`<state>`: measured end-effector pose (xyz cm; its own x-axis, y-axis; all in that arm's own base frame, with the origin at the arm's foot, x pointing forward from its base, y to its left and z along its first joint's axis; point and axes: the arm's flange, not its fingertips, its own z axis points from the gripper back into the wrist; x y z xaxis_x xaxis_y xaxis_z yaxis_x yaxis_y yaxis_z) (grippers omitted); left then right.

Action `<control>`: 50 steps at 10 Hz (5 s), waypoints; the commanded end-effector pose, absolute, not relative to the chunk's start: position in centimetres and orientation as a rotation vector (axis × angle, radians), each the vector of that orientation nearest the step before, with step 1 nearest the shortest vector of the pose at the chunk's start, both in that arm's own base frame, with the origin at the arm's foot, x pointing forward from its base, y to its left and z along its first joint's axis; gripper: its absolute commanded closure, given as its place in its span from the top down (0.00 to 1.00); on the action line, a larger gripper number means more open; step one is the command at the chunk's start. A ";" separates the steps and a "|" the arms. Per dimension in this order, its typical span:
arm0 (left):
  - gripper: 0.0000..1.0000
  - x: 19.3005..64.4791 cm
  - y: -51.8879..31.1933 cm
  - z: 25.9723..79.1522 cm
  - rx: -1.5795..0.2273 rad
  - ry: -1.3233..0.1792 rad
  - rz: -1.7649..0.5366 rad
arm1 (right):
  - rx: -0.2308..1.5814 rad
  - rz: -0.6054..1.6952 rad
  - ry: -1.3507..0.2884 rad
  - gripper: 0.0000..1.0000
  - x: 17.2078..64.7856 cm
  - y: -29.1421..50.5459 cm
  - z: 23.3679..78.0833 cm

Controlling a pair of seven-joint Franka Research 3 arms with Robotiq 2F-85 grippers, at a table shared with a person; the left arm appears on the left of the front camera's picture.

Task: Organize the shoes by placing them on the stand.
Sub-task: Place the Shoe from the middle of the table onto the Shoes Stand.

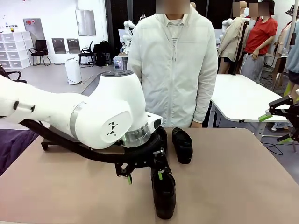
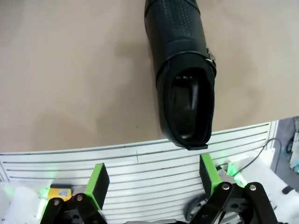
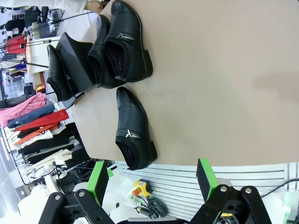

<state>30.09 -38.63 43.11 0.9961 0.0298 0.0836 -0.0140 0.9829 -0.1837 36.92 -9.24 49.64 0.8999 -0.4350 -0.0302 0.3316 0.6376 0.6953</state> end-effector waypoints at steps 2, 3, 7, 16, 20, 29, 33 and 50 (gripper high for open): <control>1.00 28.5 -37.6 42.9 -0.211 -0.069 -0.011 | 0.764 -0.427 -0.137 1.00 37.2 -9.4 50.0; 1.00 28.5 -37.6 42.9 -0.211 -0.069 -0.011 | 0.764 -0.427 -0.137 1.00 37.2 -9.4 50.0; 1.00 34.2 -41.3 38.8 -0.173 -0.190 0.324 | 0.764 -0.427 -0.137 1.00 37.2 -9.4 50.0; 1.00 36.8 -41.5 33.2 -0.125 -0.032 0.148 | 0.764 -0.427 -0.137 1.00 37.2 -9.4 50.0; 0.00 36.4 -41.8 33.3 -0.086 -0.051 0.116 | 0.764 -0.427 -0.137 1.00 37.2 -9.4 50.0; 0.00 33.4 -42.0 35.8 -0.087 -0.154 -0.242 | 0.764 -0.427 -0.137 1.00 37.2 -9.4 50.0; 0.00 27.6 -37.0 44.7 -0.221 -0.366 -0.594 | 0.764 -0.427 -0.137 1.00 37.2 -9.4 50.0; 0.00 37.1 -23.6 52.0 -0.433 -0.540 -0.196 | 0.764 -0.427 -0.137 1.00 37.2 -9.4 50.0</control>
<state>33.75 -23.61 50.08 0.8479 -0.1025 0.5202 0.2609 0.9348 -0.2411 37.02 -9.30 49.66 0.8997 -0.4355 -0.0308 0.3324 0.6376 0.6950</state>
